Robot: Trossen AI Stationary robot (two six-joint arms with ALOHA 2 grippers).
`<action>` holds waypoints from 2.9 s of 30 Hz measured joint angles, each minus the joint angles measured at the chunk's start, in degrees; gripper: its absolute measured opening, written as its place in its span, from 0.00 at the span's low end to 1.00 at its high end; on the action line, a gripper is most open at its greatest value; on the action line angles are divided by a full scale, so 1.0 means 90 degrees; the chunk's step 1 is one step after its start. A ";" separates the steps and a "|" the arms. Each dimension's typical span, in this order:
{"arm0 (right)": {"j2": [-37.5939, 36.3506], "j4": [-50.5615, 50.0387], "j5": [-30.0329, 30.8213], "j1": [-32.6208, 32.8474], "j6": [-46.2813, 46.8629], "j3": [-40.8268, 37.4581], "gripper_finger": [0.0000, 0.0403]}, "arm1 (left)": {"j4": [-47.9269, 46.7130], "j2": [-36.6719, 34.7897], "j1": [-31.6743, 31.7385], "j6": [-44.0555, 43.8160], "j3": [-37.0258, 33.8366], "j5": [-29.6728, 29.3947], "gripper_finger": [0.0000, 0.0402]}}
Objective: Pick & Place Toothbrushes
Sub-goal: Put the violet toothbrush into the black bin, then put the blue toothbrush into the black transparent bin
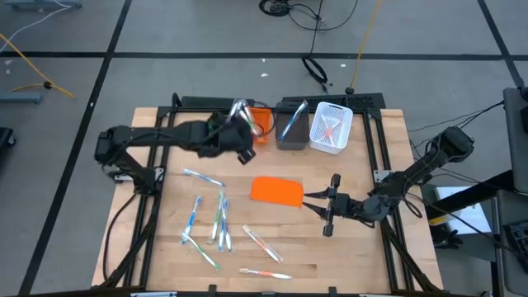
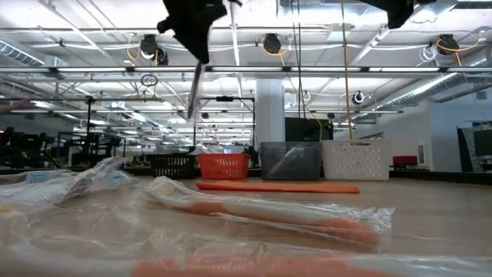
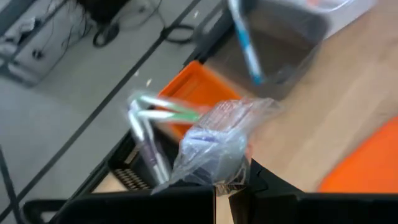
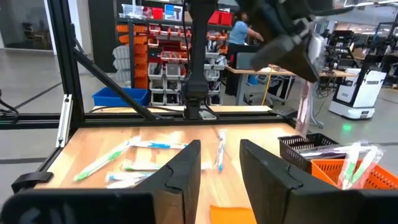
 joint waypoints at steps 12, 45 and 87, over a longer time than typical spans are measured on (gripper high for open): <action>0.0000 -0.0098 -0.0002 0.0000 0.0066 0.0000 0.25 | -0.0079 -0.0003 0.1734 0.0391 -0.0064 0.1053 0.01; 0.0005 -0.0103 0.0000 -0.0002 0.0064 0.0000 0.25 | 0.1395 -0.0002 0.3352 0.0417 -0.1900 0.2542 0.03; 0.0015 -0.0336 0.0002 -0.0005 0.0069 0.0000 0.25 | 0.0687 -0.0254 0.3188 0.0738 -0.2127 0.3651 0.53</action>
